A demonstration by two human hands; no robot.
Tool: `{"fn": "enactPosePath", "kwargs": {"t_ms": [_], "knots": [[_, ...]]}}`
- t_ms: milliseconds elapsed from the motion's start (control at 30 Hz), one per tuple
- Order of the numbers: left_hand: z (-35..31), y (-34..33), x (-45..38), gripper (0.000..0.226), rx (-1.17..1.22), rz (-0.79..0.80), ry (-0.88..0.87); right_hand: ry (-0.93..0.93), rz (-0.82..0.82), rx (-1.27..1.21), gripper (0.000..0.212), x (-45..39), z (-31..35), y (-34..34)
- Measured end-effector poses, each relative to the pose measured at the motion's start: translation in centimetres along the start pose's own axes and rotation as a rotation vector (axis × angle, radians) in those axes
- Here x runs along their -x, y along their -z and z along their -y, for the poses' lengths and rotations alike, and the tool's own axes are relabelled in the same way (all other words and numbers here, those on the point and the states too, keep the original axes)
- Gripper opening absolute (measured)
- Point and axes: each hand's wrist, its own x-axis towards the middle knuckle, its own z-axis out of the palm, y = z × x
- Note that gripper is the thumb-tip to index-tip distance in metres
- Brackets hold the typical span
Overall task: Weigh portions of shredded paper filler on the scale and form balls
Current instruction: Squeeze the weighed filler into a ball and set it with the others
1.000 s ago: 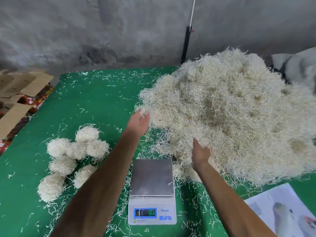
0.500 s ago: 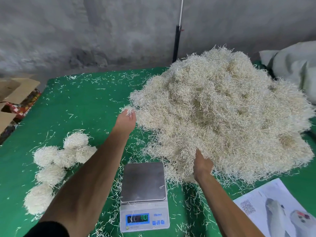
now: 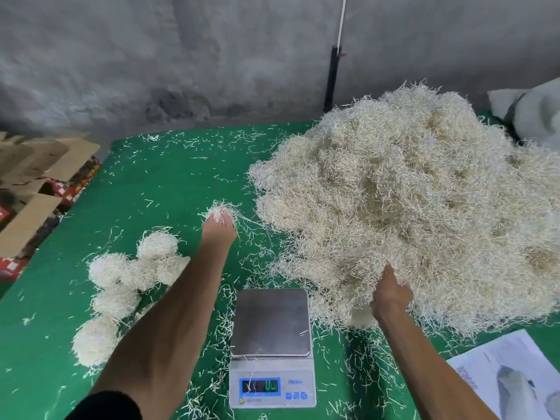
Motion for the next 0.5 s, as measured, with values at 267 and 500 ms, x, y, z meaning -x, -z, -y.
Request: {"fn": "enactPosePath", "kwargs": {"t_ms": [267,500], "knots": [[7.3,3.6,-0.2,0.066,0.180,-0.074,0.287,0.018,-0.108,-0.044,0.089,-0.6,2.3,0.4],[6.4,0.7,3.1,0.069,-0.055,0.165,-0.117,0.114,0.084,0.041,0.090,2.7,0.1,-2.9]]}}
